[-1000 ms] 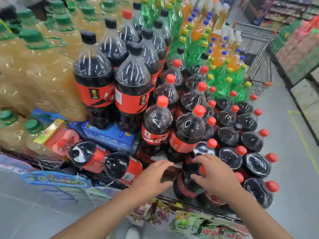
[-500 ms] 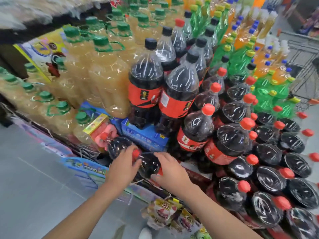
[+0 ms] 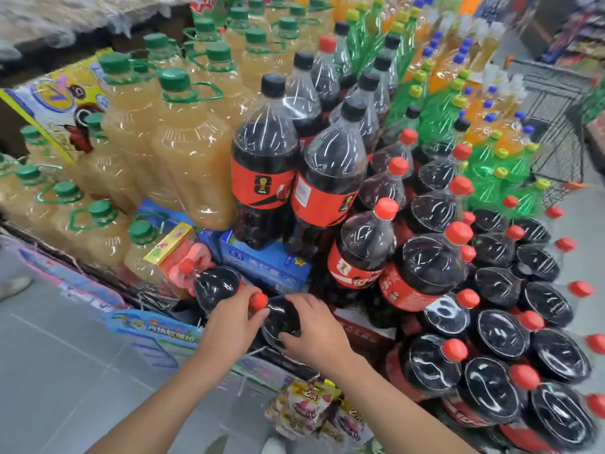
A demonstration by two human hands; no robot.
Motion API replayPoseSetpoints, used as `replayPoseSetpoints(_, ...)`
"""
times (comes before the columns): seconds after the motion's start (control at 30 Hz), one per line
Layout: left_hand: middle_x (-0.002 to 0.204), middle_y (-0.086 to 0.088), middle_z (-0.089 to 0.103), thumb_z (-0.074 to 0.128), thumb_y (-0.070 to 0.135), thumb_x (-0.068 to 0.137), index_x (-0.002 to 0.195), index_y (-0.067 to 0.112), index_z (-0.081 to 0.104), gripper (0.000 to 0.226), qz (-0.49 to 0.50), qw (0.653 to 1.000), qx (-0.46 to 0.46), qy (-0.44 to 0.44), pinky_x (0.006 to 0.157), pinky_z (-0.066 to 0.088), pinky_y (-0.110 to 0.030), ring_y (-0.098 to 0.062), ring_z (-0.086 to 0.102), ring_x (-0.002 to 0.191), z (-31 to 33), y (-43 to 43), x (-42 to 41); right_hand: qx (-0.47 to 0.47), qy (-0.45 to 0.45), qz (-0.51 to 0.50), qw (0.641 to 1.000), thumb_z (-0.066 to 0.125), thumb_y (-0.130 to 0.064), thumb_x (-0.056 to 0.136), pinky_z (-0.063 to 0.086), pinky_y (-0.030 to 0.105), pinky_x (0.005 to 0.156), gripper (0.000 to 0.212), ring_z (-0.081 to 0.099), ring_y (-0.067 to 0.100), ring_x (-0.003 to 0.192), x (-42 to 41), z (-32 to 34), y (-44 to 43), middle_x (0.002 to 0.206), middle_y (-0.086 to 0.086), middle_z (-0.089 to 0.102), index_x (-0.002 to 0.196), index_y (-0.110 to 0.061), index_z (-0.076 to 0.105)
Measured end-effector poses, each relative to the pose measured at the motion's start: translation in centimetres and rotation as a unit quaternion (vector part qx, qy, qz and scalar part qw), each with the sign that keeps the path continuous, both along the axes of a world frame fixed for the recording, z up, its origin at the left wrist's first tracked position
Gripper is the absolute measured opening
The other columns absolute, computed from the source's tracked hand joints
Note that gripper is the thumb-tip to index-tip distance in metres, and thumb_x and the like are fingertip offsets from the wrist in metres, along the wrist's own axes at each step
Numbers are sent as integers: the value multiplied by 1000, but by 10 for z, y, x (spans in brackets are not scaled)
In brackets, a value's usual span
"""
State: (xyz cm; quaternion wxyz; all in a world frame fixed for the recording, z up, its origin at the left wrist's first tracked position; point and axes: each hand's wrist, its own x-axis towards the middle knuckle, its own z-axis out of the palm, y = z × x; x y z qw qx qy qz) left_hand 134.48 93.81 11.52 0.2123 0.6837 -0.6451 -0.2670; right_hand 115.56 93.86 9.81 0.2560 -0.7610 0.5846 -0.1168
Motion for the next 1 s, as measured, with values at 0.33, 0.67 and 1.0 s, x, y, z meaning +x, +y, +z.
replayPoseSetpoints(0.33, 96, 9, 72, 76, 37, 91, 120, 28, 64, 33, -98, 992, -66, -39, 75, 49, -31, -17, 68, 90, 20, 5, -47, -17, -36, -76, 996, 73, -51, 82, 38, 26, 107, 73, 41, 13, 136, -39, 12, 22, 146, -8, 47, 144, -24, 45)
replayPoseSetpoints(0.67, 123, 16, 57, 72, 23, 94, 142, 37, 57, 52, -236, 969, -52, 43, 99, 49, -28, -7, 57, 114, 18, 7, -93, -46, -78, -139, 986, 74, -37, 81, 32, 14, 111, 60, 43, 2, 132, -93, 24, 50, 136, -17, 51, 137, -30, 54)
replayPoseSetpoints(1.0, 154, 19, 35, 87, 62, 64, 161, 41, 13, 123, -265, 952, 128, 88, 116, 42, -32, -5, 45, 139, -35, 5, -121, -41, -47, -167, 984, 80, -38, 82, 47, 21, 85, 42, 54, 4, 89, -123, 54, 48, 106, -16, 53, 120, -31, 63)
